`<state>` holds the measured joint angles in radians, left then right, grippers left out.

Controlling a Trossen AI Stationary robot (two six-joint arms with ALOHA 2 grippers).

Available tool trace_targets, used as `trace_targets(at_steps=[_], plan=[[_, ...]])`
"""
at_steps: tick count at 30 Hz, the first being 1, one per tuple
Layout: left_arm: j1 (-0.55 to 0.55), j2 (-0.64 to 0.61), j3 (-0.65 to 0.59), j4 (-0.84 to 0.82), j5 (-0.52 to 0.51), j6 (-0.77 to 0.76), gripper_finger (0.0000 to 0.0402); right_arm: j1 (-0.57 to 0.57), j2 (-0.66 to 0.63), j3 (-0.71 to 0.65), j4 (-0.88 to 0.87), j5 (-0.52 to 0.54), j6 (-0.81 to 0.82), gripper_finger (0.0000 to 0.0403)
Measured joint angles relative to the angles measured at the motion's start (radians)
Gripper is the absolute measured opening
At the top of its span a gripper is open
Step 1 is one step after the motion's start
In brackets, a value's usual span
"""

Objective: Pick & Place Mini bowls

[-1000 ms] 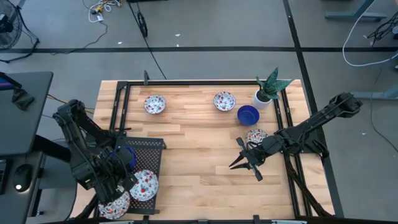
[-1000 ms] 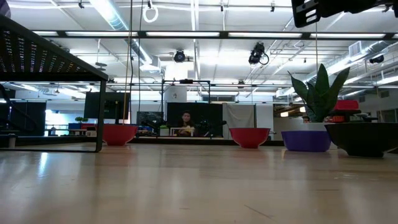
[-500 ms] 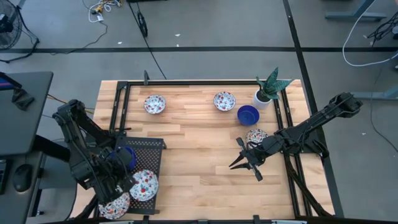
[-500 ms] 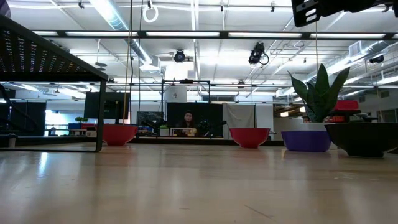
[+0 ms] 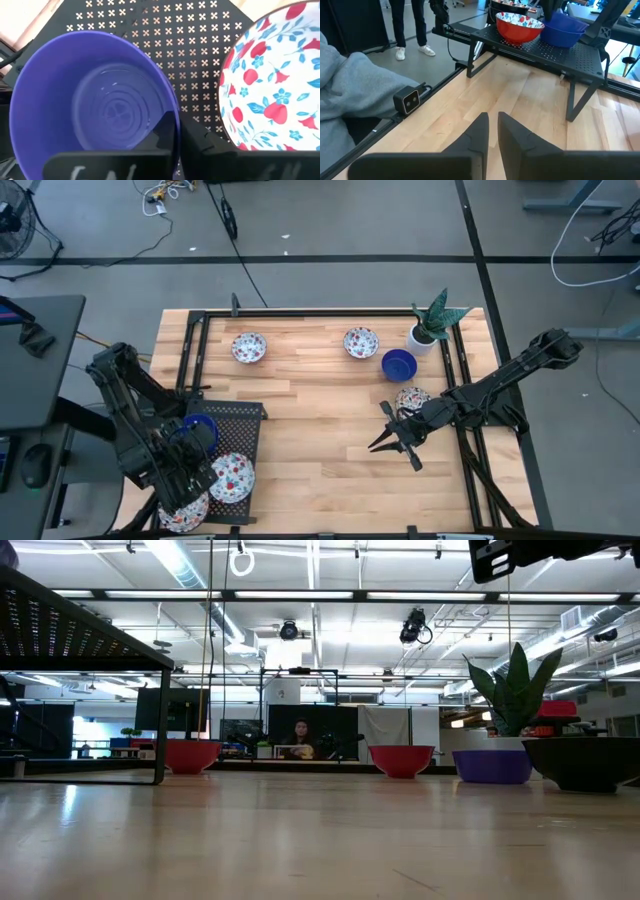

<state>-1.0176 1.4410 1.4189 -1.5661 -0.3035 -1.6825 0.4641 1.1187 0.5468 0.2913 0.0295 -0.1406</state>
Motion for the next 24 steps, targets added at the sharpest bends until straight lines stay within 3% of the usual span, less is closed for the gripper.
trace_targets(at_steps=[13,24], plan=[[0.000,0.026,0.000,0.001,0.024,-0.008,0.0041,0.000,0.000,0.000,0.000,0.000,0.000,0.0040],[0.000,-0.018,0.018,0.001,0.062,-0.012,0.0166,0.000,0.000,0.000,0.000,0.000,-0.007,0.0040]])
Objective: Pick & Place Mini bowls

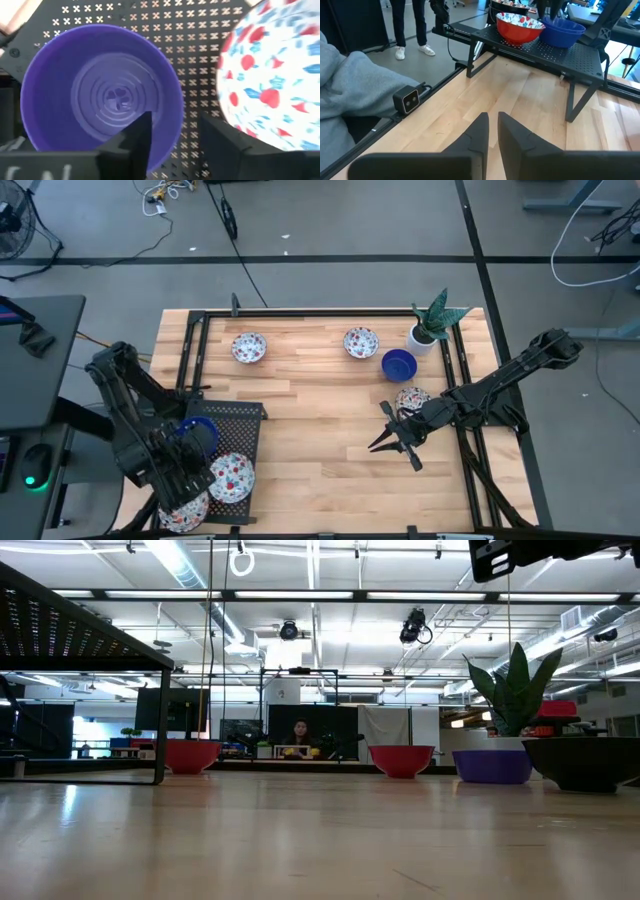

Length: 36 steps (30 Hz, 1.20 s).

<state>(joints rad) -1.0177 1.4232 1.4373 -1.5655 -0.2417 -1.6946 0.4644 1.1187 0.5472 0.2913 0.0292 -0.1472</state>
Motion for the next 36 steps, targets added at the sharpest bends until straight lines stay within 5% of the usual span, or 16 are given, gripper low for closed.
trace_targets(at_steps=[6,12,16,21,28,31,36], plan=[[0.000,-0.049,0.058,-0.004,-0.079,0.008,0.0180,0.000,0.000,0.000,0.000,0.000,-0.001,0.0040],[0.004,-0.070,0.049,0.054,-0.690,0.300,0.0151,0.000,0.000,0.000,-0.001,0.000,-0.011,0.0040],[0.078,-0.070,-0.005,0.217,-0.824,0.571,0.0124,0.000,0.000,-0.001,-0.017,0.000,-0.012,0.0040],[0.231,-0.069,-0.136,0.560,-0.783,0.902,0.0092,0.000,0.000,-0.090,0.142,0.000,-0.010,0.0040],[0.573,-0.068,-0.408,1.265,-0.365,1.396,0.0083,0.000,0.000,-0.240,0.421,0.044,0.082,0.0040],[0.751,-0.068,-0.500,1.401,-0.234,1.420,0.0092,0.000,0.000,-0.254,0.424,0.072,0.110,0.0040],[1.000,-0.068,-0.550,1.361,-0.280,1.357,0.0120,0.000,0.000,-0.254,0.427,0.087,0.113,0.0040]])
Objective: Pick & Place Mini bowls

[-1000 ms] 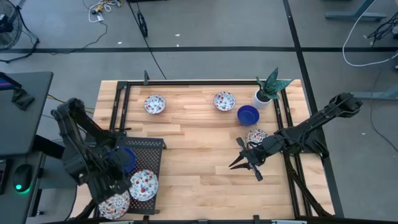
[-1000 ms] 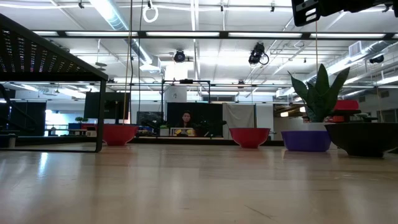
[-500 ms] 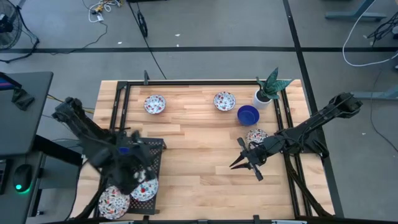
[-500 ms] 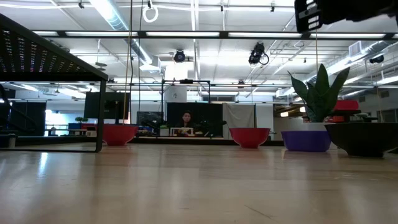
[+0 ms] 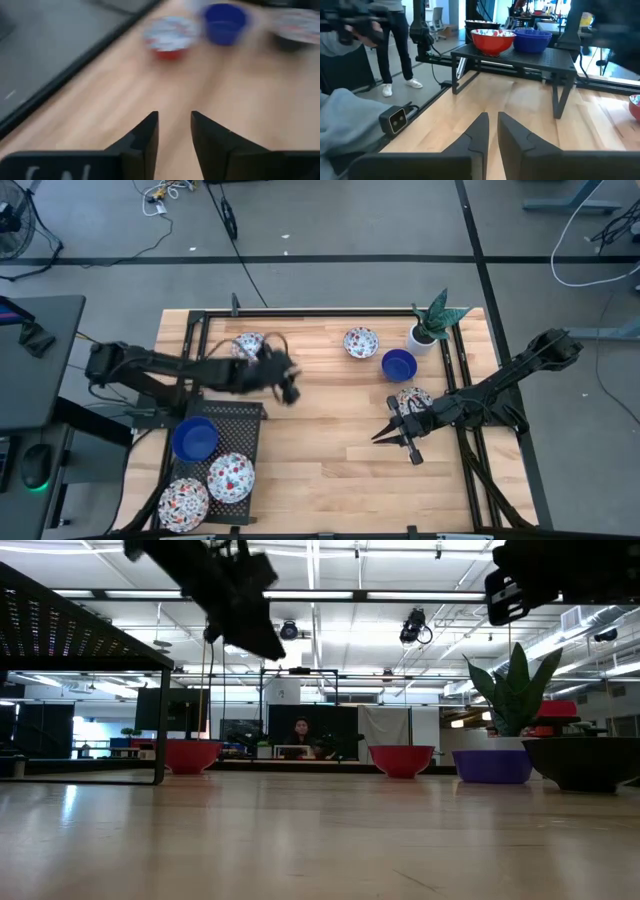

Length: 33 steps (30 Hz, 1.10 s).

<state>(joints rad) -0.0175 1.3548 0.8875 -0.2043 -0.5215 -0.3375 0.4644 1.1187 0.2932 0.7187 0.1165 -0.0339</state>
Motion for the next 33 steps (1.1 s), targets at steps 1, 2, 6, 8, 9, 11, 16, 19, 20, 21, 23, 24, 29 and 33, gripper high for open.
trace_targets(at_steps=[1,2,6,8,9,11,16,19,20,21,23,24,29,33], plan=[[0.042,0.000,0.000,-0.016,0.003,-0.023,0.0129,0.000,0.000,0.000,0.001,0.000,0.000,0.0040],[0.080,0.000,0.000,-0.033,0.021,-0.041,0.0137,0.000,0.000,0.000,0.001,0.000,0.000,0.0040],[0.215,0.003,0.000,-0.139,0.120,-0.102,0.0176,0.000,0.000,0.000,0.001,0.001,0.007,0.0040],[0.266,0.014,0.000,-0.205,0.123,-0.113,0.0192,0.000,0.000,0.000,0.000,0.004,0.015,0.0040],[0.292,0.015,0.000,-0.246,0.124,-0.123,0.0199,0.000,0.000,0.000,0.000,0.008,0.020,0.0040],[0.334,0.026,0.001,-0.277,0.135,-0.143,0.0210,0.000,0.000,0.000,-0.001,0.027,0.027,0.0040],[0.400,0.063,0.002,-0.300,0.198,-0.158,0.0212,0.000,0.000,-0.001,0.001,0.034,0.027,0.0040],[0.414,0.105,0.002,-0.303,0.216,-0.171,0.0203,0.000,0.000,-0.001,0.004,0.034,0.026,0.0040],[0.414,0.119,0.002,-0.304,0.218,-0.175,0.0200,0.000,0.000,-0.001,0.005,0.034,0.026,0.0040],[0.416,0.134,0.001,-0.312,0.221,-0.175,0.0197,0.000,0.000,-0.001,0.005,0.034,0.026,0.0040],[0.419,0.159,0.001,-0.308,0.215,-0.176,0.0191,0.000,0.000,-0.001,0.005,0.034,0.026,0.0040],[0.420,0.168,0.001,-0.312,0.210,-0.179,0.0189,0.000,0.000,-0.001,0.005,0.034,0.026,0.0040],[0.420,0.186,0.001,-0.319,0.157,-0.184,0.0188,0.000,0.000,-0.001,0.004,0.034,0.026,0.0040],[0.426,0.186,0.001,-0.333,0.147,-0.184,0.0197,0.000,0.000,-0.001,0.000,0.034,0.023,0.0040]])
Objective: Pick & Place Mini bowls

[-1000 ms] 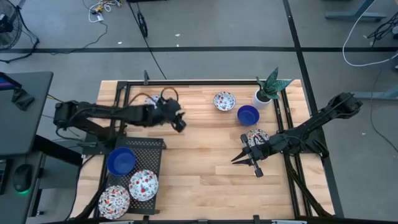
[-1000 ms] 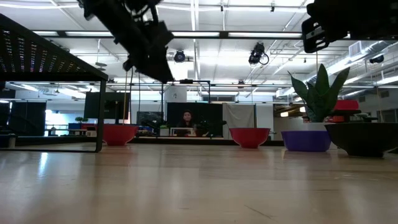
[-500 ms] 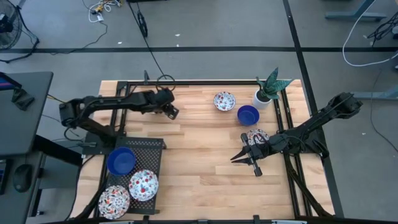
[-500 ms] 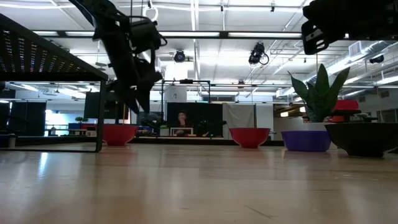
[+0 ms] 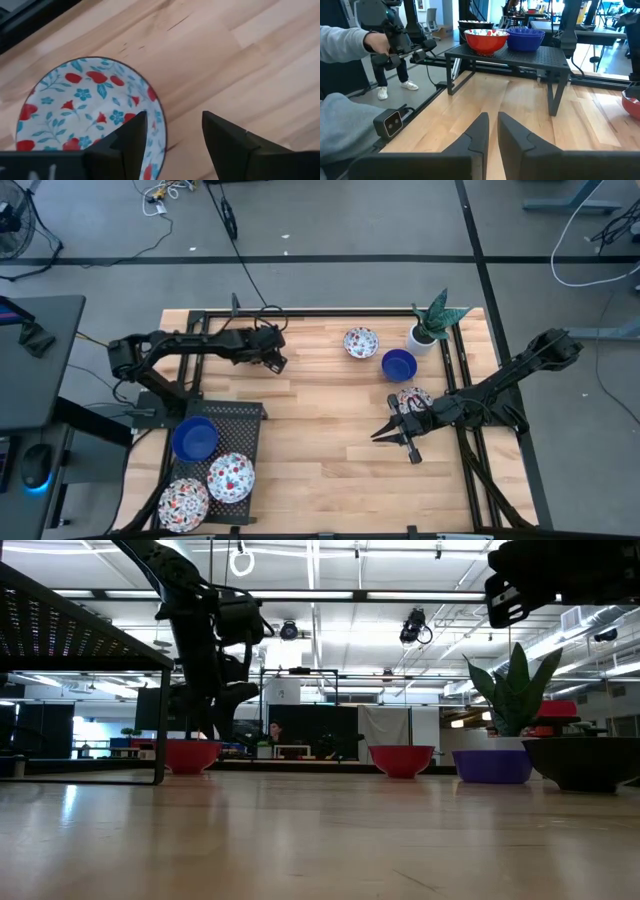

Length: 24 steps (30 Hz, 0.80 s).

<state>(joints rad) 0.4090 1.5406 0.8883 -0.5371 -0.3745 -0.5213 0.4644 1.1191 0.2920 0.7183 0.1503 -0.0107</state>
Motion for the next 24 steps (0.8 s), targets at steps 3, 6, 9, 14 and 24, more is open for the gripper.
trace_targets(at_steps=[3,6,9,14,24], plan=[[0.010,0.000,0.000,-0.031,-0.006,0.000,0.0198,0.000,0.000,0.000,-0.001,0.000,0.000,0.0040],[0.011,0.000,0.000,-0.035,-0.008,0.000,0.0188,0.000,0.000,0.000,-0.002,0.000,0.000,0.0040],[0.009,0.009,0.001,-0.033,-0.007,0.006,0.0172,0.000,0.000,0.000,-0.002,0.000,-0.001,0.0040],[0.010,0.047,0.001,-0.041,0.018,0.013,0.0149,0.000,0.000,0.000,-0.002,0.000,-0.001,0.0040],[-0.009,0.060,0.001,-0.037,0.015,-0.011,0.0133,0.000,0.000,0.000,-0.007,0.000,-0.004,0.0040]])
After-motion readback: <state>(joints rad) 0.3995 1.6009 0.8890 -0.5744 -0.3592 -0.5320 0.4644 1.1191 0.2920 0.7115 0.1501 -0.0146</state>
